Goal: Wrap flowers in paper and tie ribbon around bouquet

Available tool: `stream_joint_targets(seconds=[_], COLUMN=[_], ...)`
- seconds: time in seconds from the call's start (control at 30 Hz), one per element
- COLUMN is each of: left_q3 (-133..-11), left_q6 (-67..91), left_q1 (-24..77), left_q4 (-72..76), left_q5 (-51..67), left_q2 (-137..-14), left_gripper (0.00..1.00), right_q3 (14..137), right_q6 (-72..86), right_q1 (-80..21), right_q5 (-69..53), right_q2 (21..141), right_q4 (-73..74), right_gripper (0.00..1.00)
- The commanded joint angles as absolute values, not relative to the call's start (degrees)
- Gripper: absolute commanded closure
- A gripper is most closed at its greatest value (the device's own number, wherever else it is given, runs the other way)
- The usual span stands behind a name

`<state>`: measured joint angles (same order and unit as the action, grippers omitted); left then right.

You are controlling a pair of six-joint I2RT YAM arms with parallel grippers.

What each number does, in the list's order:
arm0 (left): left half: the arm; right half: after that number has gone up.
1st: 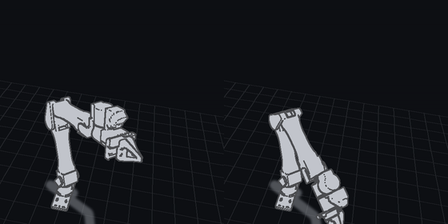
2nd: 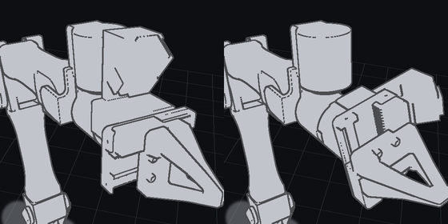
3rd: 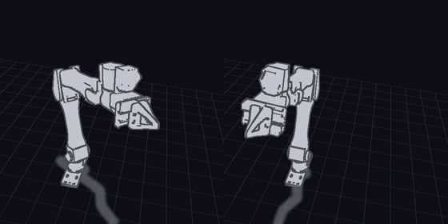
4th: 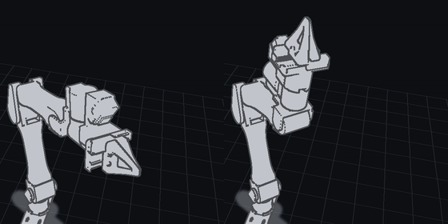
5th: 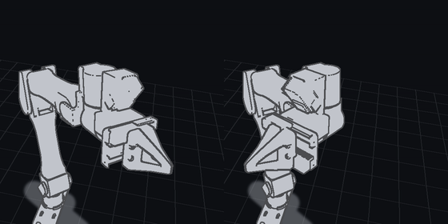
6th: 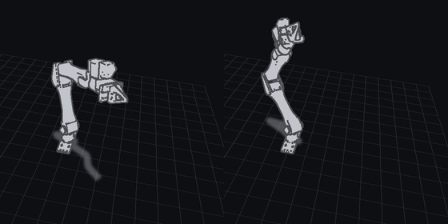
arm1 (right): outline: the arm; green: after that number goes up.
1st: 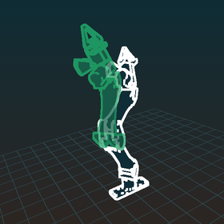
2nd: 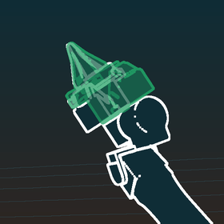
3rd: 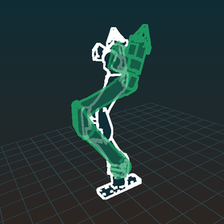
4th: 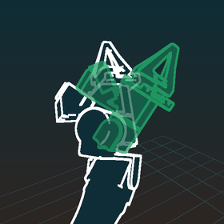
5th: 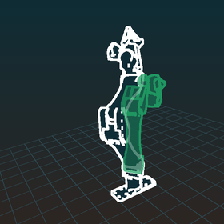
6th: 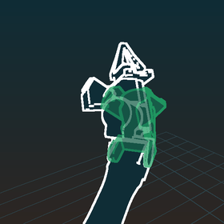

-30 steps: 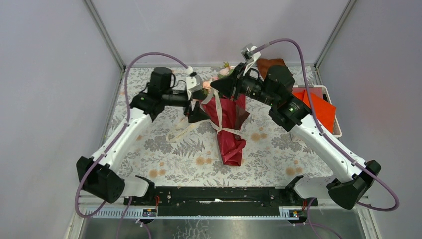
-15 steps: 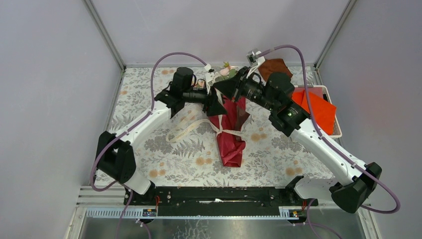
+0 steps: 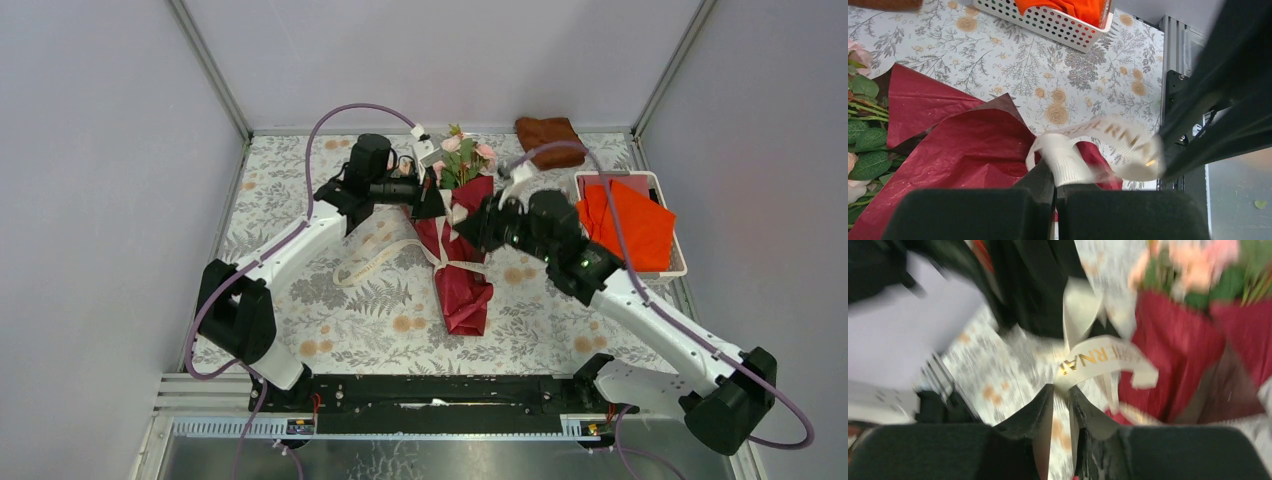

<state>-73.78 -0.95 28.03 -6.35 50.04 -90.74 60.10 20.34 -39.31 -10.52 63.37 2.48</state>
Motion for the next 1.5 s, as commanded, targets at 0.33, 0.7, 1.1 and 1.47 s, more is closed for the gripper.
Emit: stream_joint_targets(seconds=[0.33, 0.7, 1.1, 1.47], left_q3=[-77.0, -72.7, -72.2, -71.7], left_q6=[2.4, -2.3, -4.6, -6.7], left_q1=[27.5, 27.5, 27.5, 27.5], left_q4=[-9.1, -11.4, -13.3, -15.6], left_q5=[53.6, 51.4, 50.8, 51.3], left_q2=[-85.0, -84.4, -84.7, -84.9], left_gripper=[1.0, 1.0, 1.0, 1.0], right_q3=[29.2, 36.0, 47.4, 52.3], right_q6=[27.1, 12.7, -1.4, -0.9], right_q1=[-43.4, -44.4, -39.4, -35.0], right_q5=[-12.7, -20.8, -14.0, -20.9], right_q2=[83.6, 67.4, 68.7, 78.1], right_q4=[-24.4, -10.7, -13.9, -21.9], right_gripper=[0.85, 0.58, 0.08, 0.38])
